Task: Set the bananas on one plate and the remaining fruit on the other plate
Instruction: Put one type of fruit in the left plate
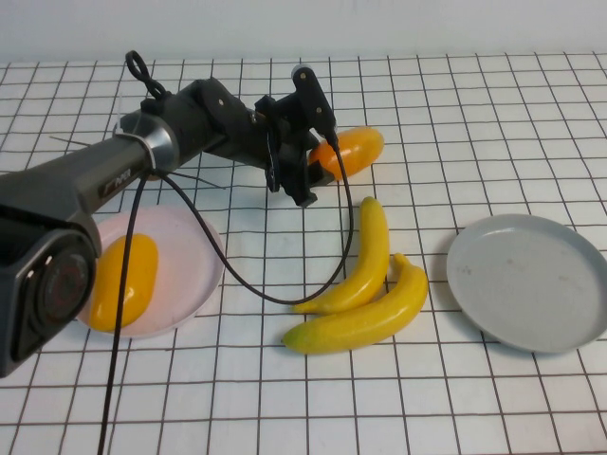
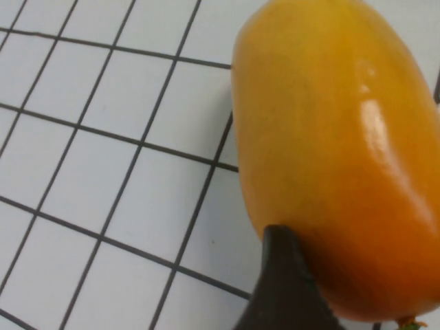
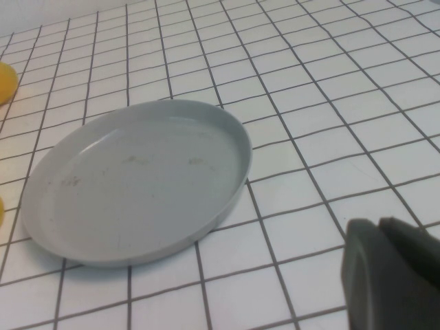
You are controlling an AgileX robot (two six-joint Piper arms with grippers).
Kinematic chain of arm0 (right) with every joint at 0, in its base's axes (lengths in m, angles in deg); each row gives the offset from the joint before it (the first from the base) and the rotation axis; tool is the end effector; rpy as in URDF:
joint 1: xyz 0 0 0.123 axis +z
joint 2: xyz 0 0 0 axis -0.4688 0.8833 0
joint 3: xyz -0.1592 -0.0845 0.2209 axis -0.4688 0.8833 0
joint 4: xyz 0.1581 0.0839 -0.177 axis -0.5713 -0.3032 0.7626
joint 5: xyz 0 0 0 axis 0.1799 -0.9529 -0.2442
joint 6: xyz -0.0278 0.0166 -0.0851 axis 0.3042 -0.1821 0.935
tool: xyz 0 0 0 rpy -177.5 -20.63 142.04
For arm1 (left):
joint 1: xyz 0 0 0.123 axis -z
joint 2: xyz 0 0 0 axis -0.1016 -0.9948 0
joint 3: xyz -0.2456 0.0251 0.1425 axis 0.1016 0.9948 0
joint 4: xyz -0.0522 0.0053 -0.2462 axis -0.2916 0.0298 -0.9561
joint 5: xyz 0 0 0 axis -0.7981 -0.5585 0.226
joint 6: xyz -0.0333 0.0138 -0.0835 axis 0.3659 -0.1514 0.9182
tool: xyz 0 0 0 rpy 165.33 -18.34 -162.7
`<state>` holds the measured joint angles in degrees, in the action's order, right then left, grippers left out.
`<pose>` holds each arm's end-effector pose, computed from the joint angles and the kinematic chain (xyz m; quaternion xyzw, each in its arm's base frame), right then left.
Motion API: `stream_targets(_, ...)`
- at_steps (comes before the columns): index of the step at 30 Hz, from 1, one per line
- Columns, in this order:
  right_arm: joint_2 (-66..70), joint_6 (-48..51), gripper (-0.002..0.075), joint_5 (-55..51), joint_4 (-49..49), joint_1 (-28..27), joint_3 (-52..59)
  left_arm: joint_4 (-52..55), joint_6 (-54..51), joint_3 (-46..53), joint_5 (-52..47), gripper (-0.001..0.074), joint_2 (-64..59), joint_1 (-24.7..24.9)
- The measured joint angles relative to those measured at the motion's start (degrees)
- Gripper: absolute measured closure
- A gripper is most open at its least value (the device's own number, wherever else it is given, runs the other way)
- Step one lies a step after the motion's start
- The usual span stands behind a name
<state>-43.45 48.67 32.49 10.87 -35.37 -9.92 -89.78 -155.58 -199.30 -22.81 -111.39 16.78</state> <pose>0.0533 -0.0004 0.1708 0.1149 0.7953 0.0521 0.5929 0.4762 -0.2308 0.1795 0.5804 0.7021 -0.0644 0.4075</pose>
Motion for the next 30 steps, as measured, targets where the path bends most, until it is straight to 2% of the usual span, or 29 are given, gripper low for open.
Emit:
stream_targets(9,0.0,0.0,0.0742,0.0,0.0,0.0,0.0,0.0,3.52,0.0,1.06,0.0335,-0.12,0.0)
stream_targets(15,0.0,0.0,0.0742,0.0,0.0,0.0,0.0,1.12,7.07,0.0,-2.37,0.0335,2.37,0.0)
stream_targets(18,0.0,0.0,0.0742,0.0,0.0,0.0,0.0,6.02,14.84,0.0,-5.96,0.0335,6.05,0.0)
stream_targets(21,0.0,0.0,0.0742,0.0,0.0,0.0,0.0,15.54,27.39,0.0,-11.73,0.0336,10.52,0.0)
stream_targets(25,0.0,0.0,0.0742,0.0,0.0,0.0,0.0,29.66,45.27,-0.1,-23.15,0.0336,14.97,0.0)
stream_targets(28,0.0,0.0,0.0742,0.0,0.0,0.0,0.0,36.83,53.56,-0.08,-33.67,0.0337,15.62,-0.13)
stream_targets(30,0.0,0.0,0.0742,0.0,0.0,0.0,0.0,38.92,57.57,0.68,-37.1,0.0337,15.62,-0.61)
